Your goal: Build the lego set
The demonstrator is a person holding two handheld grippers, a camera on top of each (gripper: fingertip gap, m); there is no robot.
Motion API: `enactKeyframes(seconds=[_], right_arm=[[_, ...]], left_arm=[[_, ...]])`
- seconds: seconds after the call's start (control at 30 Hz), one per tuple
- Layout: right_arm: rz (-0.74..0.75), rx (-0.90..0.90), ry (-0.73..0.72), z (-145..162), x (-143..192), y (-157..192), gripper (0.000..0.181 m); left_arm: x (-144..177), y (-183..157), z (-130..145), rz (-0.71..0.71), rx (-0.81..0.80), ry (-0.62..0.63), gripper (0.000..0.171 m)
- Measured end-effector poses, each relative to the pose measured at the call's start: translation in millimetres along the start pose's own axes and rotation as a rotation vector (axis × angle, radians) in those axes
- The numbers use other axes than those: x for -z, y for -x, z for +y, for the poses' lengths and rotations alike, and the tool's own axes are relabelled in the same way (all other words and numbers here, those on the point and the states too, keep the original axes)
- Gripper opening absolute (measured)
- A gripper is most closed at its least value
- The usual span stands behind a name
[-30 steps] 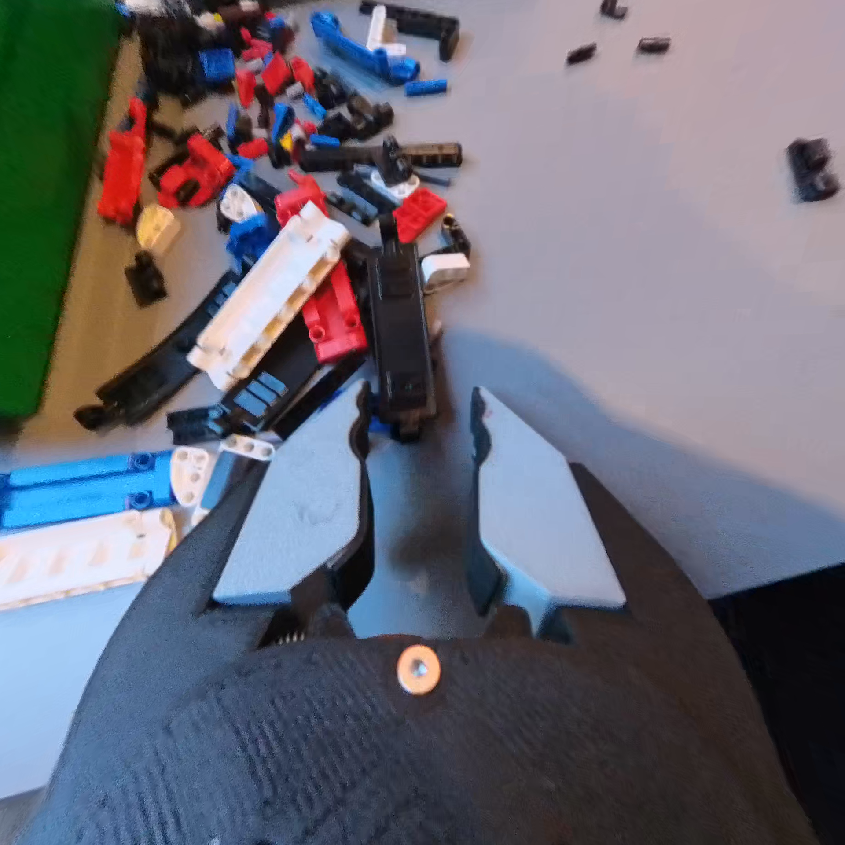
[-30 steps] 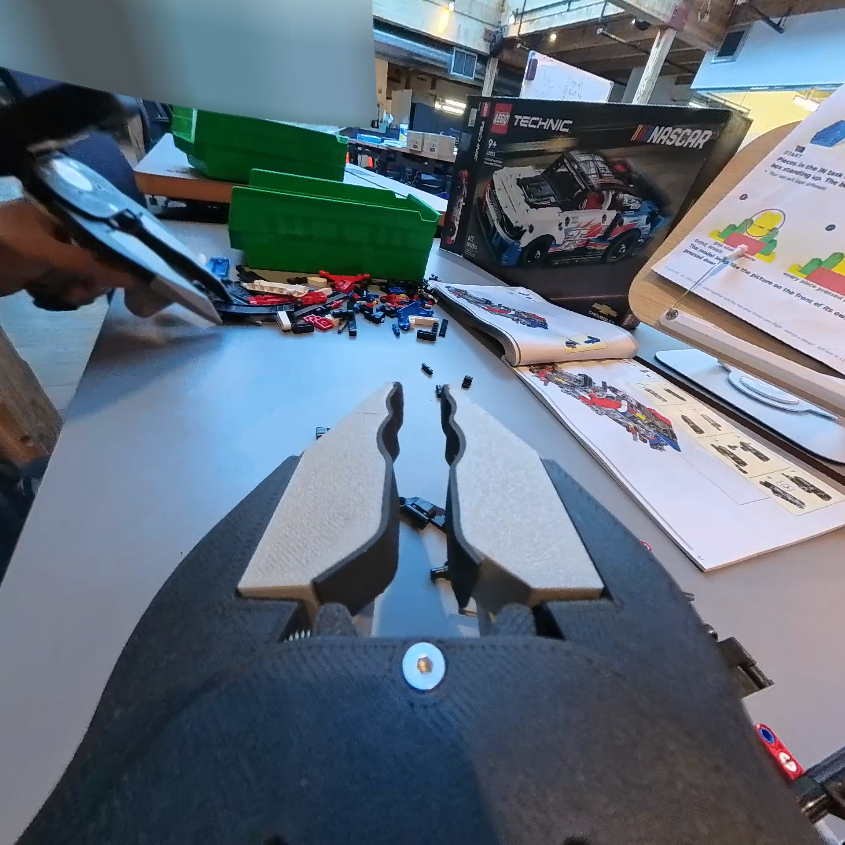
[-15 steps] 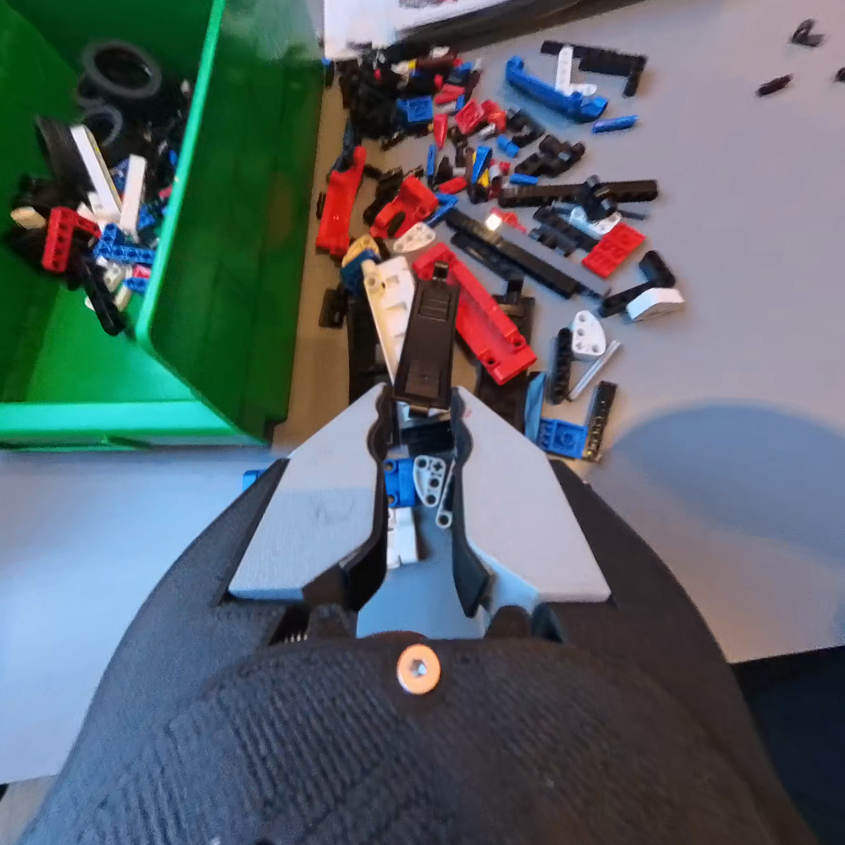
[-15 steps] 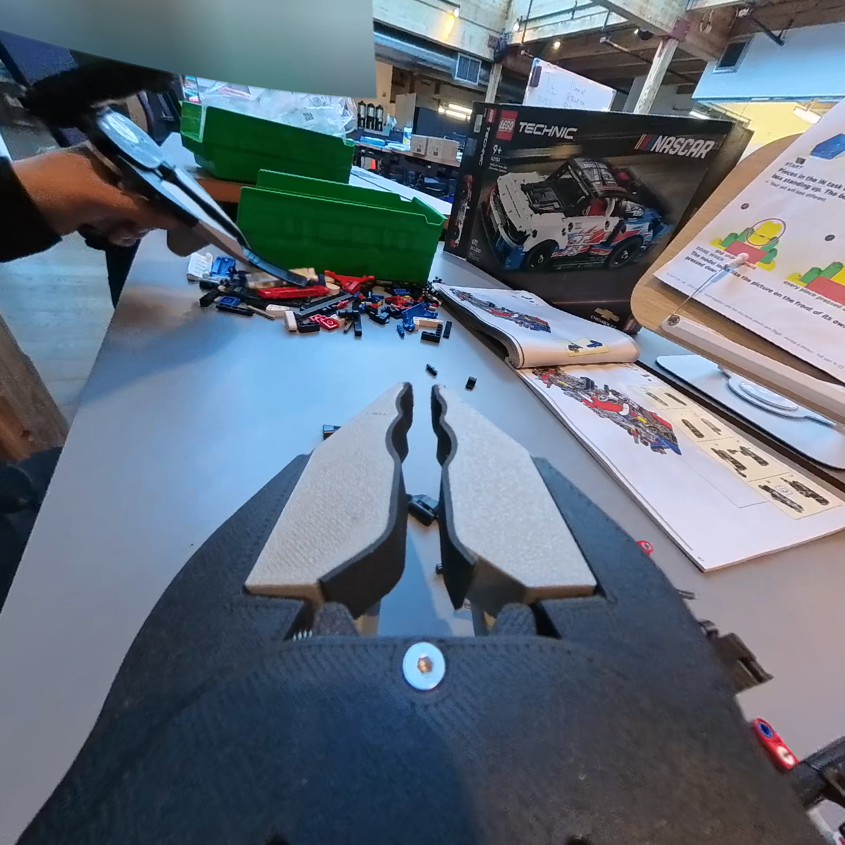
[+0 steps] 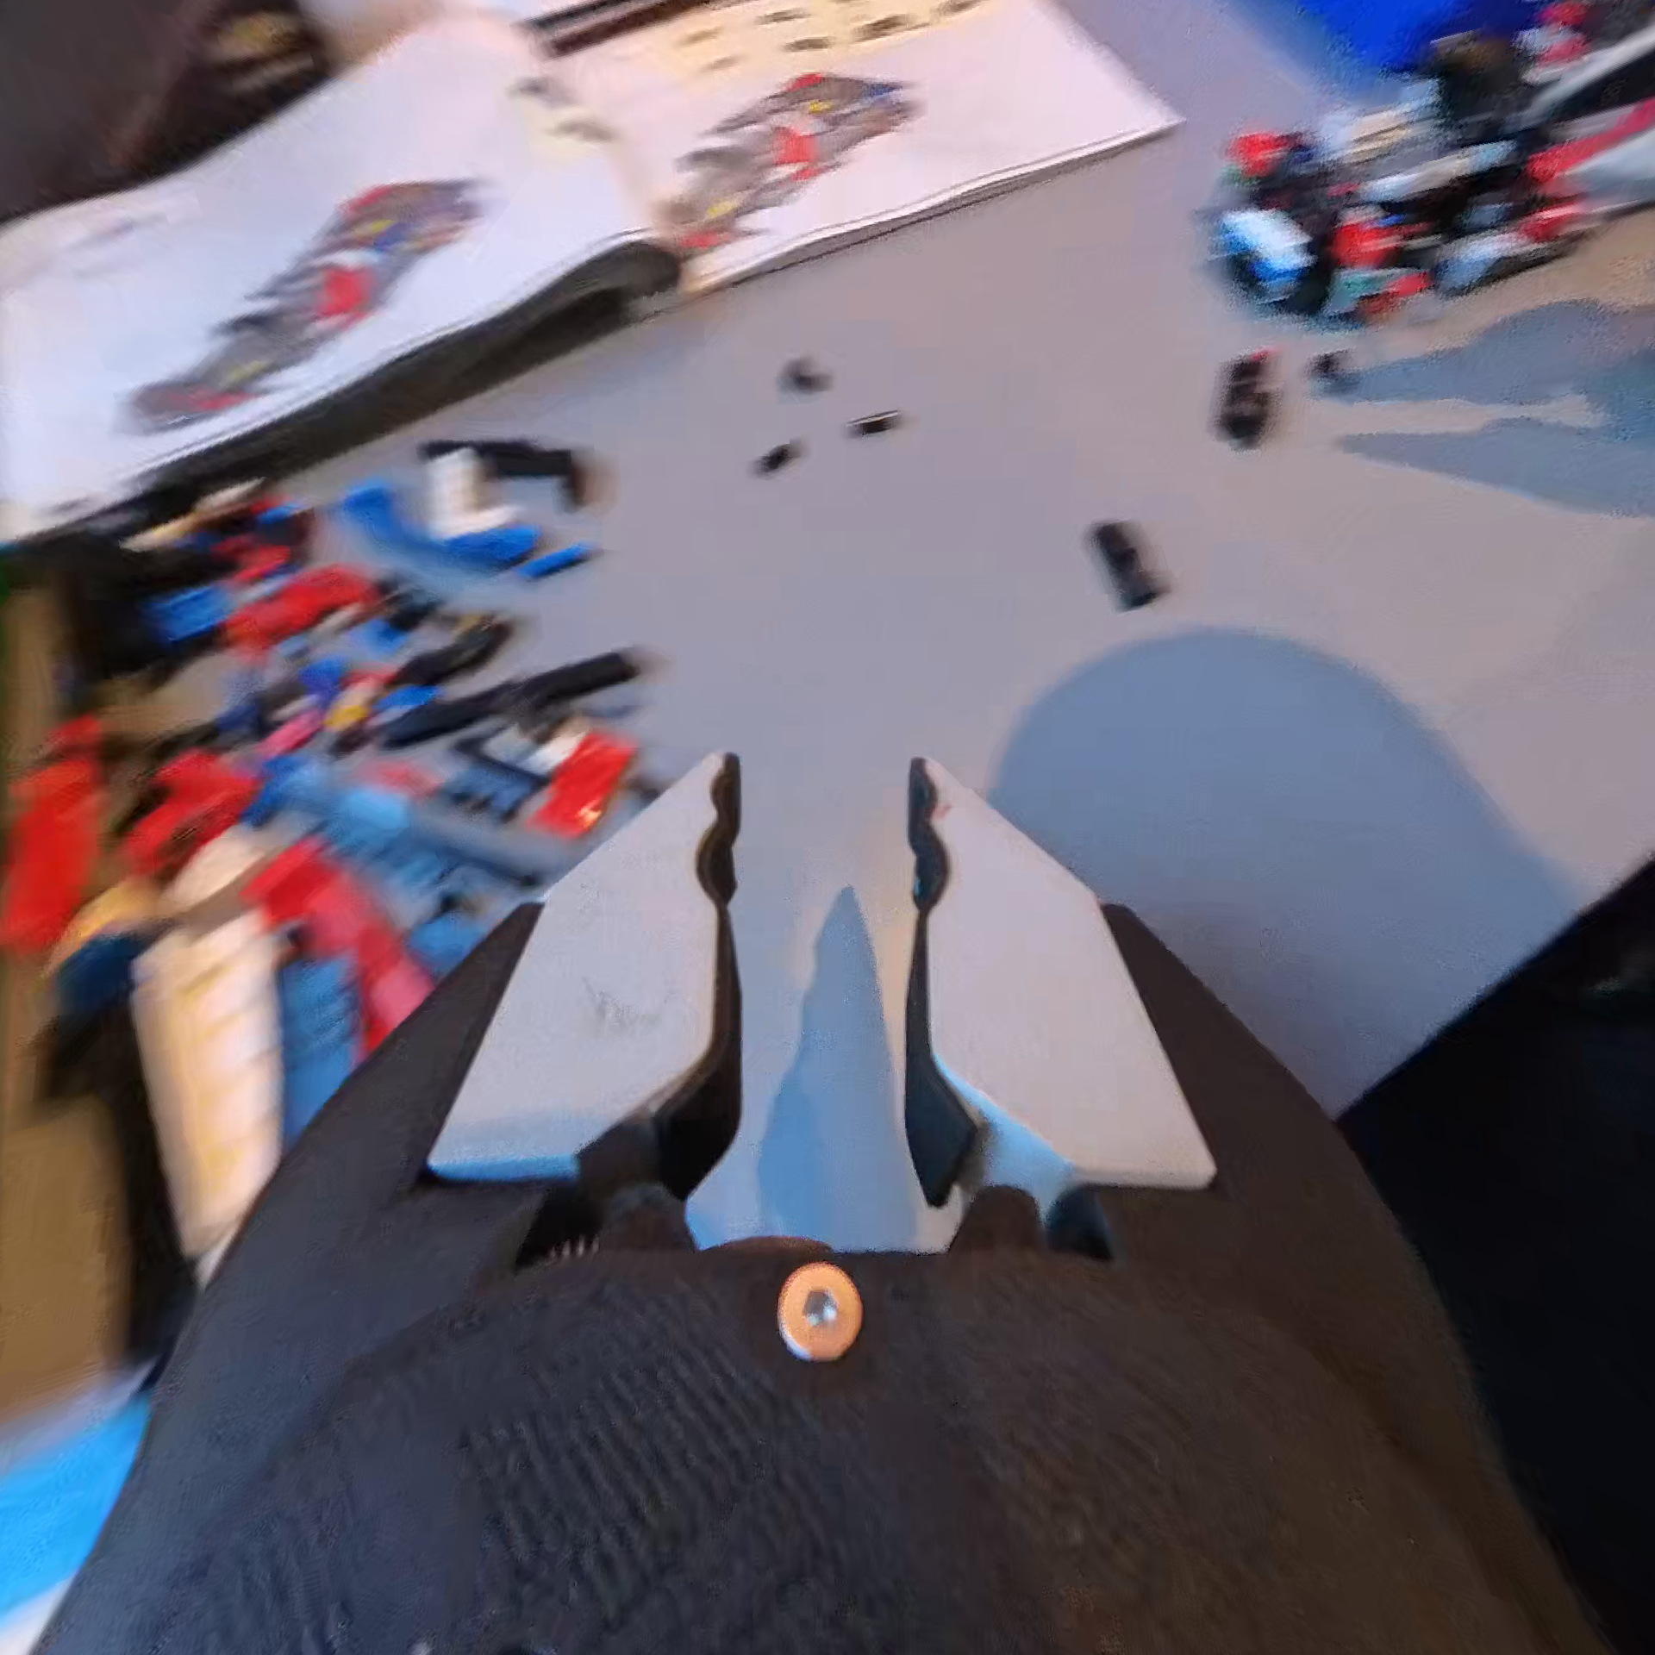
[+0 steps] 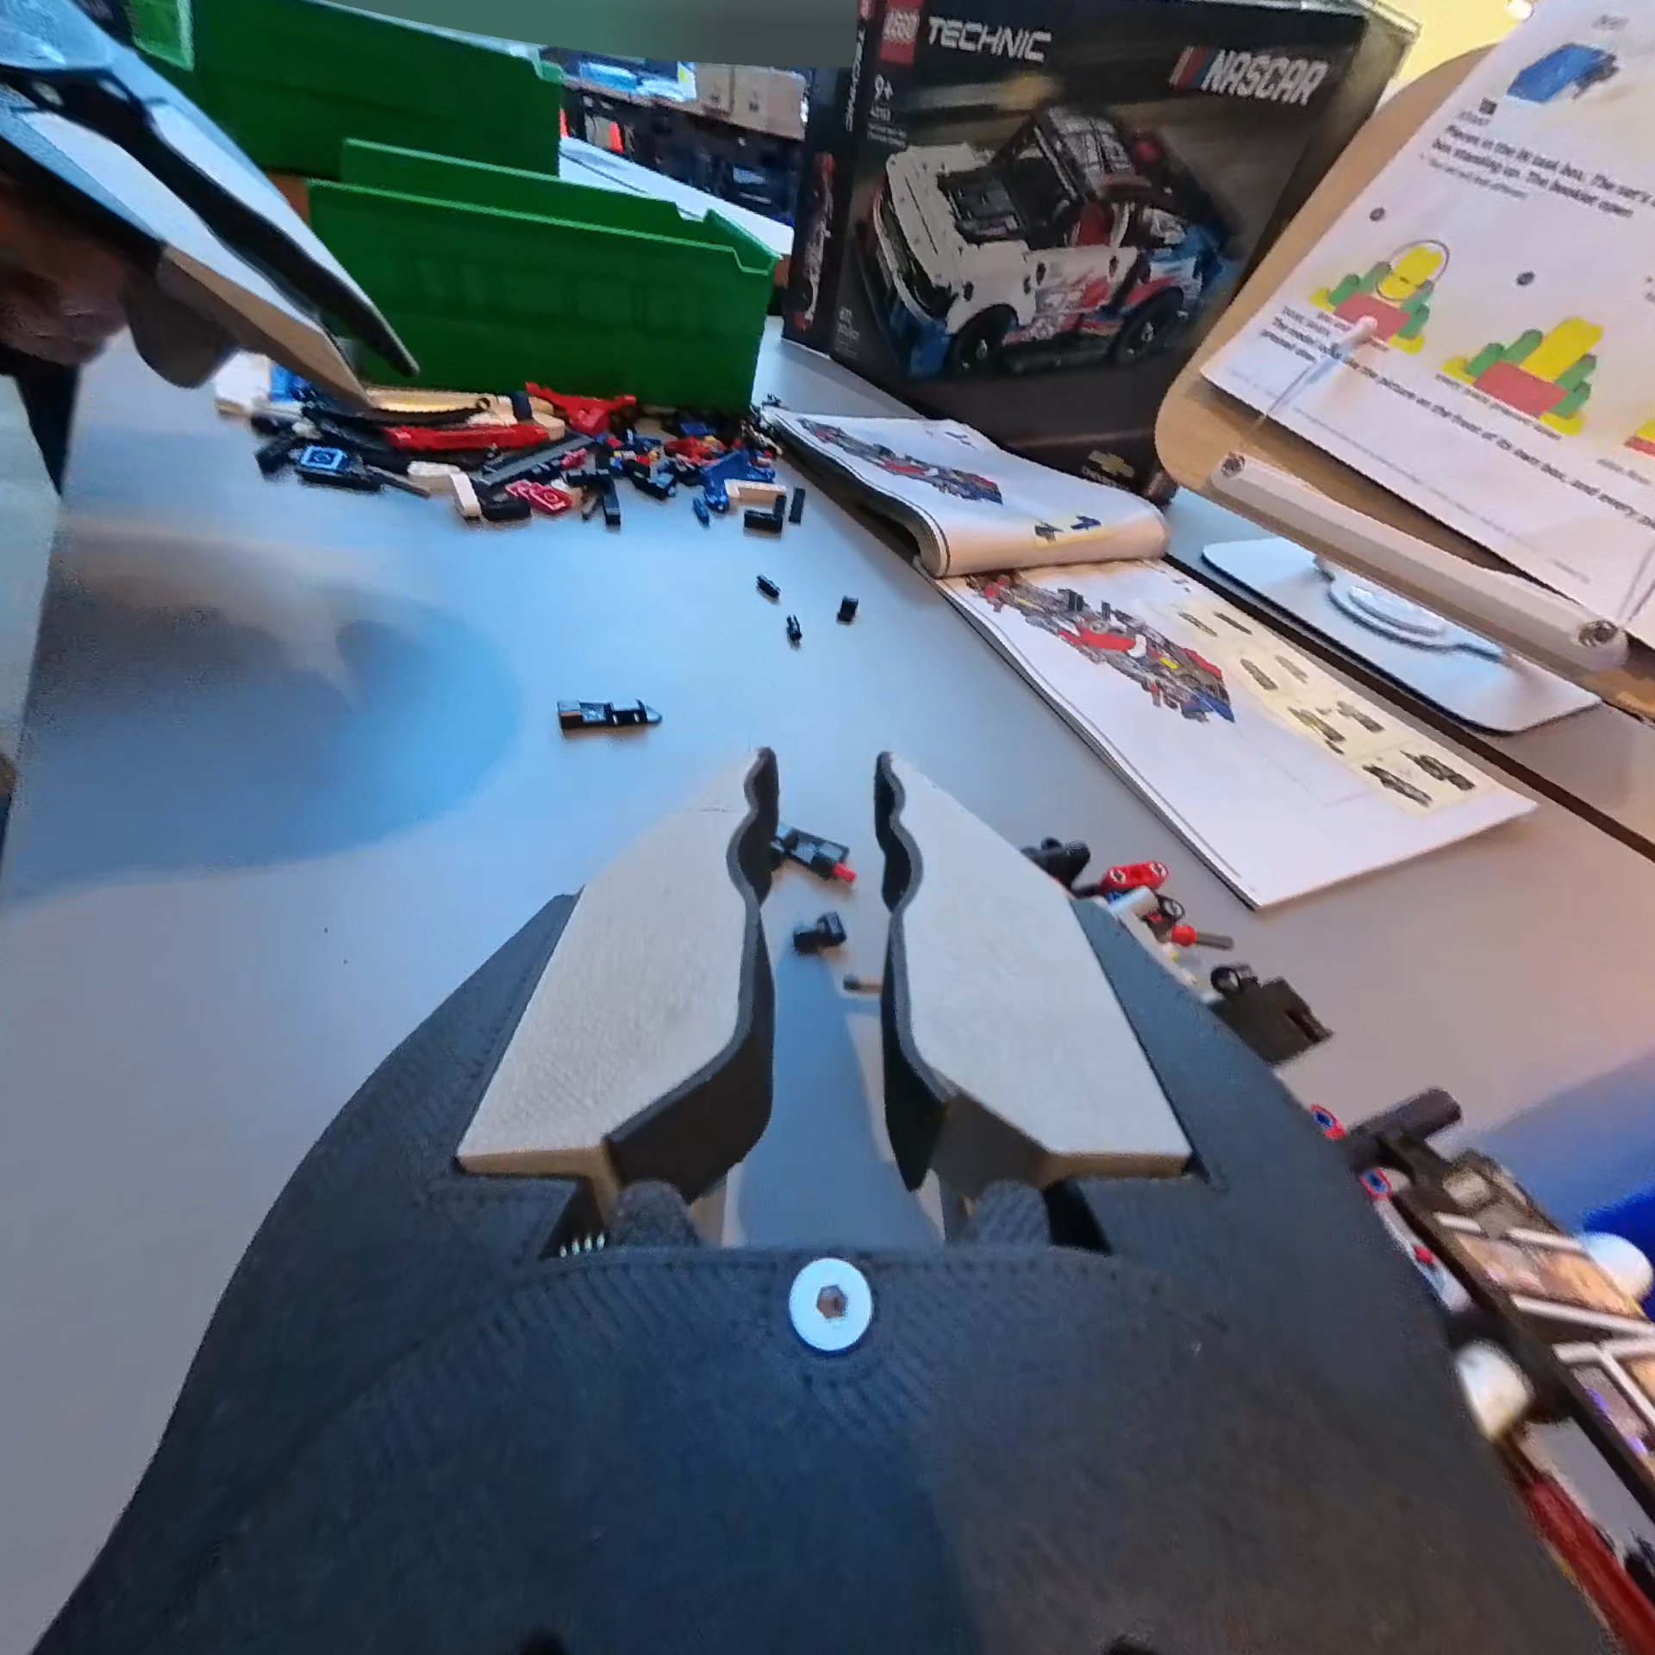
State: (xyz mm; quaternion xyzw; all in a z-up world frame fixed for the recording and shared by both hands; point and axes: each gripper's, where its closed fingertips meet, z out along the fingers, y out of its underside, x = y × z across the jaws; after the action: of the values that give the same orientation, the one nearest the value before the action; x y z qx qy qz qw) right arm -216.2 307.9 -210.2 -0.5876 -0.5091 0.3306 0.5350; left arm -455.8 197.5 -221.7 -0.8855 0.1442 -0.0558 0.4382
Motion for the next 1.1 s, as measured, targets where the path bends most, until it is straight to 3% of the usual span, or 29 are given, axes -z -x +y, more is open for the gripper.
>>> enactKeyframes(seconds=[0.17, 0.27, 0.4, 0.47, 0.63, 0.77, 0.83, 0.93, 0.97, 1.1], right_arm=[[-0.059, -0.079, 0.09, 14.9, 4.1, 1.1, 0.022], [-0.085, -0.081, 0.09, 15.0, 4.5, 4.1, 0.021], [-0.13, -0.09, 0.085, 14.2, 5.5, 8.6, 0.018], [-0.134, -0.097, 0.064, 11.4, 7.5, 8.1, 0.018], [-0.147, -0.14, 0.015, 5.1, 12.0, 4.7, 0.016], [-0.173, -0.175, -0.015, 1.1, 14.5, 3.7, 0.015], [-0.172, -0.174, -0.032, -0.8, 16.5, 3.3, 0.014], [-0.159, -0.157, -0.049, -2.8, 18.4, 3.5, 0.012], [-0.156, -0.151, -0.051, -3.0, 18.8, 3.7, 0.012], [-0.155, -0.138, -0.05, -2.8, 19.1, 5.6, 0.011]], left_arm=[[-75.3, -89.8, -25.7, 0.303, -0.136, 0.07, 0.034], [-113.6, -119.7, -43.6, 0.361, -0.246, 0.089, 0.033], [-152.3, -148.4, -54.6, 0.438, -0.271, 0.158, 0.035], [-162.7, -152.8, -50.5, 0.445, -0.259, 0.214, 0.035], [-162.6, -171.0, -50.3, 0.524, -0.218, 0.219, 0.031], [-172.7, -158.4, -52.4, 0.463, -0.374, 0.218, 0.0], [-182.6, -132.0, -60.8, 0.359, -0.438, 0.222, 0.024], [-189.8, -91.2, -66.7, 0.25, -0.417, 0.289, 0.026], [-187.1, -90.2, -67.2, 0.269, -0.383, 0.302, 0.031], [-165.4, -136.9, -73.2, 0.467, -0.286, 0.23, 0.041]])
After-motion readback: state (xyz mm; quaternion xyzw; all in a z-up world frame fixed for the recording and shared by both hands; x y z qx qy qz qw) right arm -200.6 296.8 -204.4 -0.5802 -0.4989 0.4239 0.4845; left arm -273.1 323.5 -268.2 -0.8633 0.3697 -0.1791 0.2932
